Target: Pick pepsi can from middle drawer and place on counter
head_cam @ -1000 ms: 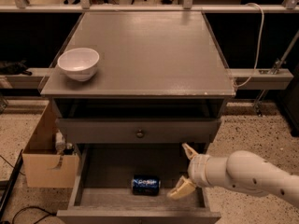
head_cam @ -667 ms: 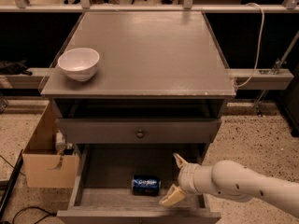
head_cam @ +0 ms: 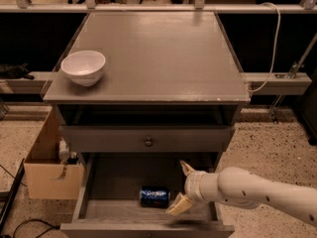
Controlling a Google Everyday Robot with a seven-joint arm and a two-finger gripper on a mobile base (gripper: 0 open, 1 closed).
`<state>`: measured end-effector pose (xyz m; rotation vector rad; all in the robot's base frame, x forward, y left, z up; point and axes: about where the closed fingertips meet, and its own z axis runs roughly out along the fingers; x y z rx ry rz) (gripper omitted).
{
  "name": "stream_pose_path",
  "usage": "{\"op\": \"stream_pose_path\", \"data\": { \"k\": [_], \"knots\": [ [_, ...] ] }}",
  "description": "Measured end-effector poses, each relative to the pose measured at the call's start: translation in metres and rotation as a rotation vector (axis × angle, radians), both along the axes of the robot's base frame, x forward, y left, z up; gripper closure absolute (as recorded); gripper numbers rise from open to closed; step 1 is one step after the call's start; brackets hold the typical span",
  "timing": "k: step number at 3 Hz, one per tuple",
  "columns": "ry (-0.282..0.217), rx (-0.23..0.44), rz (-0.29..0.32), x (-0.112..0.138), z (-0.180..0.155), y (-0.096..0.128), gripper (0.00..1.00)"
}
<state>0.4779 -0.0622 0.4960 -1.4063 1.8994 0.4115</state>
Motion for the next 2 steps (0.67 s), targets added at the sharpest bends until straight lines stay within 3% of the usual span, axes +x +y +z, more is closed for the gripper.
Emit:
{"op": "stream_pose_path", "data": {
  "k": [2],
  "knots": [
    [0.008,-0.028,0.06,0.02,-0.043,0.016,0.0]
  ]
}}
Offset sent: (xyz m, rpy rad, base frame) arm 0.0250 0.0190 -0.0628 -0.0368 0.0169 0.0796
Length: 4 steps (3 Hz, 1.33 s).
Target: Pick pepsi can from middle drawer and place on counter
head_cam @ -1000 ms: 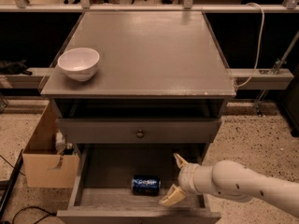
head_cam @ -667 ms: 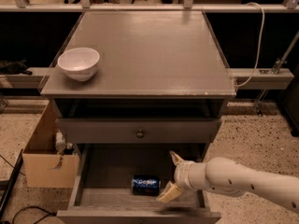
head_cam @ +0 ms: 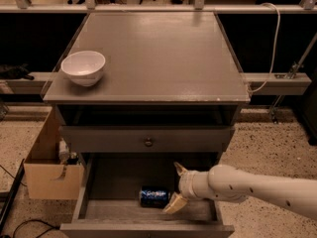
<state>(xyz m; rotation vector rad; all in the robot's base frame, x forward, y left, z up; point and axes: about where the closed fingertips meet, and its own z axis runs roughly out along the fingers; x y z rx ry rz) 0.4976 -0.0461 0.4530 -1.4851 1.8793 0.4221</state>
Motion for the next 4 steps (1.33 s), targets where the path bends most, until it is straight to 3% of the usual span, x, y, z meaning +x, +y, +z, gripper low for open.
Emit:
{"op": "stream_pose_path", "data": {
  "k": [2,4],
  "knots": [
    [0.051,0.0,0.015,0.017,-0.041,0.013,0.0],
    [0.103,0.023,0.017,0.01,-0.069,0.03,0.0]
  ]
}}
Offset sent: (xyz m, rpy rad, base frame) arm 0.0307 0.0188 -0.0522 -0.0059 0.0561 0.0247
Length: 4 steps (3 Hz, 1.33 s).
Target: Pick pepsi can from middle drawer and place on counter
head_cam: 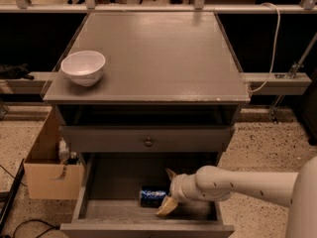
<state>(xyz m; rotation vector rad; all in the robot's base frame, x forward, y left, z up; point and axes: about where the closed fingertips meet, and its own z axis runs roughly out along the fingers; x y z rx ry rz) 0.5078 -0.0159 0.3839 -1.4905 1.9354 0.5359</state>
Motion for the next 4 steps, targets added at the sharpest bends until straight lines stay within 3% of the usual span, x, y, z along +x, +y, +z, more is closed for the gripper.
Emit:
{"op": "stream_pose_path", "data": {
  "k": [1,2,3,4],
  "knots": [
    [0.018,0.008,0.0,-0.0064,-0.0083,0.0052,0.0],
    [0.018,0.008,0.0,-0.0064,-0.0083,0.0052,0.19],
    [0.018,0.008,0.001,-0.0064,-0.0083,0.0053,0.5],
    [0.018,0.008,0.001,-0.0065,-0.0083,0.0053,0.73]
  ]
}}
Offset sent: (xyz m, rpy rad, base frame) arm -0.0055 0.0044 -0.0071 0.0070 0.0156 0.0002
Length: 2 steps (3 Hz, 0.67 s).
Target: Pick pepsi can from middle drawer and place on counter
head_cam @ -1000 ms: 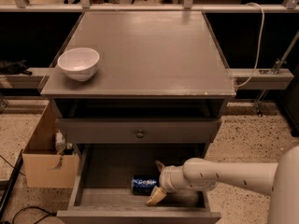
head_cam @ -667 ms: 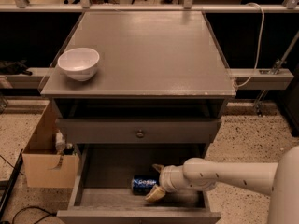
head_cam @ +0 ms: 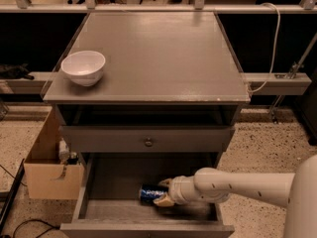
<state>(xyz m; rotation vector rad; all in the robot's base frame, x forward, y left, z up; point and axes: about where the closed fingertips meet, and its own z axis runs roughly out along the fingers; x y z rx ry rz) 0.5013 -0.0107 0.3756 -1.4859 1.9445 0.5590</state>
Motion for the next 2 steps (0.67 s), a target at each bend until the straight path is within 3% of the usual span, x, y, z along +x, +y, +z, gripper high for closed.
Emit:
{"op": "stream_pose_path", "data": {
  "k": [1,2],
  "knots": [
    [0.0,0.0,0.0,0.0,0.0,0.0,1.0],
    [0.0,0.0,0.0,0.0,0.0001,0.0,1.0]
  ]
}}
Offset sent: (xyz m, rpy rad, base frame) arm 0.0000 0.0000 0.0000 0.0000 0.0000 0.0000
